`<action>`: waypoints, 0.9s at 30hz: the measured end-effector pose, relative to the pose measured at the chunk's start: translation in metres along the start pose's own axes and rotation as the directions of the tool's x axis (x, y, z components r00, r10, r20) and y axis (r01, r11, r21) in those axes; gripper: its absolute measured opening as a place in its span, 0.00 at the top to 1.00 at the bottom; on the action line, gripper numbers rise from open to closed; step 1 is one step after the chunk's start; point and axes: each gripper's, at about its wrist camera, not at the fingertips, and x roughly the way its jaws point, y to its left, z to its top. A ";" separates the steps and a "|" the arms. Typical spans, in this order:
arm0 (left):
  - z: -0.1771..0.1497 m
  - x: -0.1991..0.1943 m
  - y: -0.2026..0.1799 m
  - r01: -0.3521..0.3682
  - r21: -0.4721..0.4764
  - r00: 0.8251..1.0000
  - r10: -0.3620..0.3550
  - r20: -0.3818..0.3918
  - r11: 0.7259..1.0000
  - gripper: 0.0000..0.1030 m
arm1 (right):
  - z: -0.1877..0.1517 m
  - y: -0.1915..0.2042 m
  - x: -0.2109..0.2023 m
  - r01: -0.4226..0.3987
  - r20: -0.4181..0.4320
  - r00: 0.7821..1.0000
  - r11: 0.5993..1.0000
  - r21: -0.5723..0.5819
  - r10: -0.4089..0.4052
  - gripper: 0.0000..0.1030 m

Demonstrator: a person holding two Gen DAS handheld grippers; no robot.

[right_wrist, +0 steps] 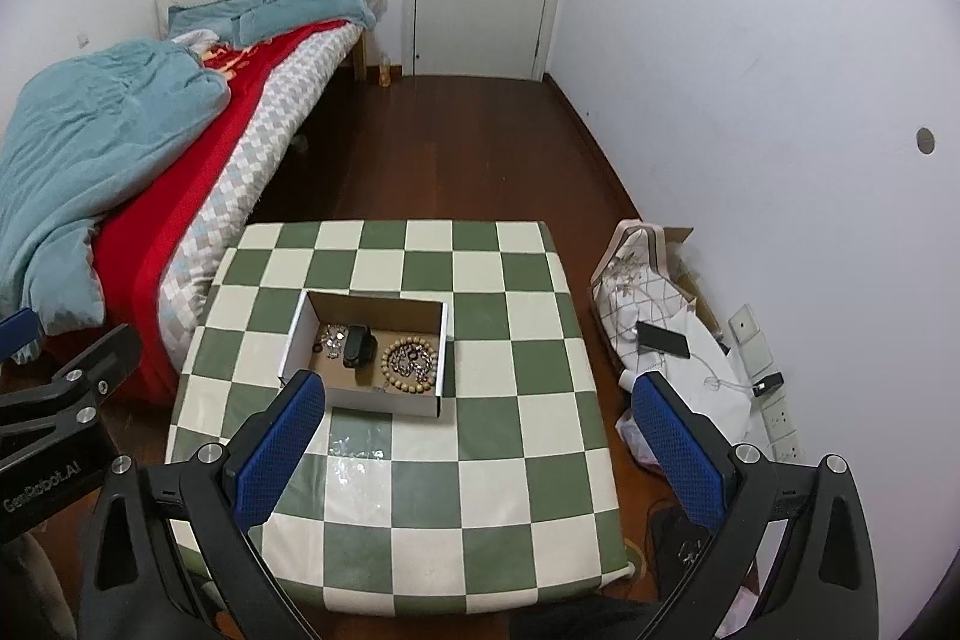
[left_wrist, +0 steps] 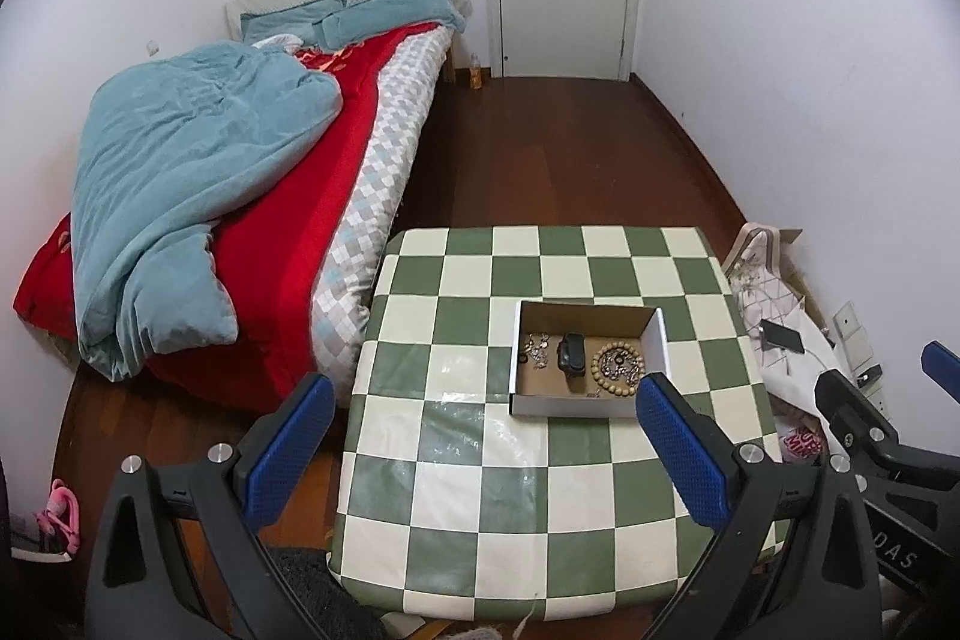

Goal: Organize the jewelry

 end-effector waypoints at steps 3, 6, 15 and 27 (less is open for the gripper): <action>-0.001 0.008 0.001 -0.005 -0.004 1.000 0.005 -0.018 1.000 0.00 | 0.000 0.001 0.010 -0.006 -0.022 1.000 1.000 0.001 0.006 0.00; 0.000 0.012 0.001 -0.006 -0.007 1.000 0.005 -0.026 1.000 0.00 | 0.000 0.003 0.016 -0.008 -0.030 1.000 1.000 -0.002 0.008 0.00; 0.003 0.014 0.001 -0.004 -0.009 1.000 0.004 -0.022 1.000 0.00 | 0.000 0.005 0.022 -0.013 -0.045 0.999 1.000 -0.002 0.013 0.00; 0.002 0.011 0.001 -0.006 -0.007 1.000 0.005 -0.019 1.000 0.00 | -0.001 0.008 0.019 -0.019 -0.041 0.999 1.000 -0.005 0.019 0.00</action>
